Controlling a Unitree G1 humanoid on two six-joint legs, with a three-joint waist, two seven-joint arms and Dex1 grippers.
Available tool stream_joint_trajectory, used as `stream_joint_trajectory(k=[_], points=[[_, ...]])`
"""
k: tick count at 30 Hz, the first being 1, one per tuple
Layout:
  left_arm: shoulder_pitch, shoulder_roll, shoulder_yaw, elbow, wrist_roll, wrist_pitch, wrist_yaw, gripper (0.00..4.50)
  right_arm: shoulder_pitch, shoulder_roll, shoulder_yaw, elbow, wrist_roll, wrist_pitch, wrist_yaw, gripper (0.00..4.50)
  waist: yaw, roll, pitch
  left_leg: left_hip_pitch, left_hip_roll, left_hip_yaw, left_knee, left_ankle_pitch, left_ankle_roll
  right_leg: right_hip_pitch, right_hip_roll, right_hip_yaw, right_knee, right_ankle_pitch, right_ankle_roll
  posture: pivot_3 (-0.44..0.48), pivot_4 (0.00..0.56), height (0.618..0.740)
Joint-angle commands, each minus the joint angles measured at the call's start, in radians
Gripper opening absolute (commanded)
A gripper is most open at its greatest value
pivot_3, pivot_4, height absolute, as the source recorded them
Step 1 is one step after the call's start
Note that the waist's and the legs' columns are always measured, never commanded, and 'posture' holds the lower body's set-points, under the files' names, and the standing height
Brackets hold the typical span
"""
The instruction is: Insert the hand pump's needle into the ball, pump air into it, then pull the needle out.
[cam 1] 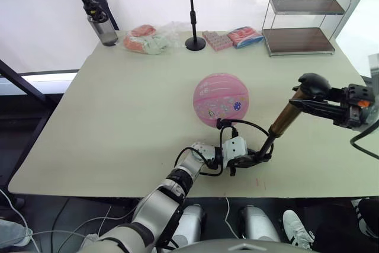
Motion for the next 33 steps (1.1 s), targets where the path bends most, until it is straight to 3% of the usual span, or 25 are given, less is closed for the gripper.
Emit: stream_joint_trajectory(k=[1, 19, 26, 33], points=[[0.043, 0.021, -0.021, 0.071, 0.040, 0.032, 0.001, 1.09, 0.078, 0.009, 0.104, -0.016, -0.134, -0.057, 0.027, 1.08, -0.001, 0.001, -0.002, 0.001, 0.000, 0.000, 0.000, 0.000, 0.000, 0.001, 0.000, 0.000, 0.000, 0.000, 0.000, 0.000, 0.150, 0.740], [0.040, 0.018, -0.012, 0.072, 0.045, 0.036, 0.001, 1.09, 0.193, 0.194, 0.428, 0.222, -0.564, -0.416, 0.021, 1.08, -0.004, 0.001, -0.011, 0.007, 0.002, 0.000, -0.001, 0.000, 0.000, 0.006, 0.002, 0.000, 0.000, -0.002, 0.003, 0.000, 0.150, 0.740], [0.042, 0.019, -0.011, 0.073, 0.044, 0.035, 0.004, 1.09, 0.204, 0.205, 0.414, 0.227, -0.558, -0.438, 0.039, 1.08, -0.007, -0.002, -0.009, 0.017, 0.002, 0.001, -0.004, 0.000, 0.000, 0.014, 0.002, 0.001, 0.000, -0.003, 0.004, 0.000, 0.150, 0.740], [0.044, 0.018, -0.009, 0.074, 0.041, 0.036, 0.001, 1.09, 0.160, 0.121, 0.248, 0.115, -0.385, -0.333, 0.087, 1.08, -0.002, 0.000, -0.007, 0.016, 0.002, 0.001, -0.003, 0.000, 0.000, 0.013, 0.002, 0.001, -0.001, -0.003, 0.004, 0.000, 0.150, 0.740]])
